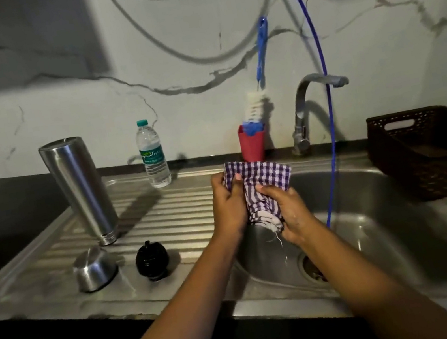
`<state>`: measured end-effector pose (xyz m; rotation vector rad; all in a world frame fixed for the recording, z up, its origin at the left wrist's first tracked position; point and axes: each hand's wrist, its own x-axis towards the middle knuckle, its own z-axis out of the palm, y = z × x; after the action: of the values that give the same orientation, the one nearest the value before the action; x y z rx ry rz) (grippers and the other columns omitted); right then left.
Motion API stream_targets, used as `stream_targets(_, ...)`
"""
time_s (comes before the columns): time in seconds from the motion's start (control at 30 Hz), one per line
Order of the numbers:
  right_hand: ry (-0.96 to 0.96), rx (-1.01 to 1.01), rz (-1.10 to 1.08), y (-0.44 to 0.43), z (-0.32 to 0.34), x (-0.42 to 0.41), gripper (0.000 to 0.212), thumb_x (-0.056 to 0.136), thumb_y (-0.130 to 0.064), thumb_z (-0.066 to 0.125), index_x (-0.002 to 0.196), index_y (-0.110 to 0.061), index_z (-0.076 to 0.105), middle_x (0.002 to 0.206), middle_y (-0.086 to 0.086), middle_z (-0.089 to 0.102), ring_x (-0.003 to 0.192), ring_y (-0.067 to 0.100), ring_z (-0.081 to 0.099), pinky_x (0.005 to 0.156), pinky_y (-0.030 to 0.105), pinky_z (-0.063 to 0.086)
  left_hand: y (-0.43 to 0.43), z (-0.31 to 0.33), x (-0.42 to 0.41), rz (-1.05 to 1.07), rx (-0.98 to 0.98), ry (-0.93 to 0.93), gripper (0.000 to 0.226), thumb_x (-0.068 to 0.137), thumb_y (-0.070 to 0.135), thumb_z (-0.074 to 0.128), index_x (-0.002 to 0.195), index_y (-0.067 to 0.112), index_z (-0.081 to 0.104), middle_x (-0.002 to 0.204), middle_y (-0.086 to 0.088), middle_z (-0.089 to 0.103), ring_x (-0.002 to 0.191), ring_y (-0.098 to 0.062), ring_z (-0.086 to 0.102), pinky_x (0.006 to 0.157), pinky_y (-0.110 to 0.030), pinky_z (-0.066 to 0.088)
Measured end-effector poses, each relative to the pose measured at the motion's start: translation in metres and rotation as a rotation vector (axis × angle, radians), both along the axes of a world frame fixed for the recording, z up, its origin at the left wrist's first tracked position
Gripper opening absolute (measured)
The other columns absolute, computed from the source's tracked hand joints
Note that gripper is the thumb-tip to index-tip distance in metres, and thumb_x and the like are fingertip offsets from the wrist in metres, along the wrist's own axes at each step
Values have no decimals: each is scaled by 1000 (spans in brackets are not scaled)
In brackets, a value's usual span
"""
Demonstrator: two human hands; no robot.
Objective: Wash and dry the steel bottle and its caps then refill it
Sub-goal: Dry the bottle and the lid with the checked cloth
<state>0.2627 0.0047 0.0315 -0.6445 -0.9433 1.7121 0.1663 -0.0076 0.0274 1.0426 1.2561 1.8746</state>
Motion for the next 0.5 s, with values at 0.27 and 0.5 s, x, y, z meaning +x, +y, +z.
stream_targets(0.27, -12, 29, -49, 3, 3, 13, 15, 87, 5, 53, 100, 0, 59, 72, 9, 72, 64, 20, 69, 61, 30, 59, -30, 22, -23, 9, 10, 192, 34, 80, 4, 73, 109, 19, 61, 91, 1, 64, 82, -15, 65, 70, -28, 58)
stream_targets(0.5, 31, 35, -95, 5, -1, 25, 11, 79, -1, 62, 88, -7, 62, 68, 3, 72, 61, 14, 69, 59, 26, 58, -64, 85, -107, 629, 59, 632, 41, 80, 11, 72, 118, 22, 59, 130, -10, 47, 118, -21, 49, 103, -27, 41)
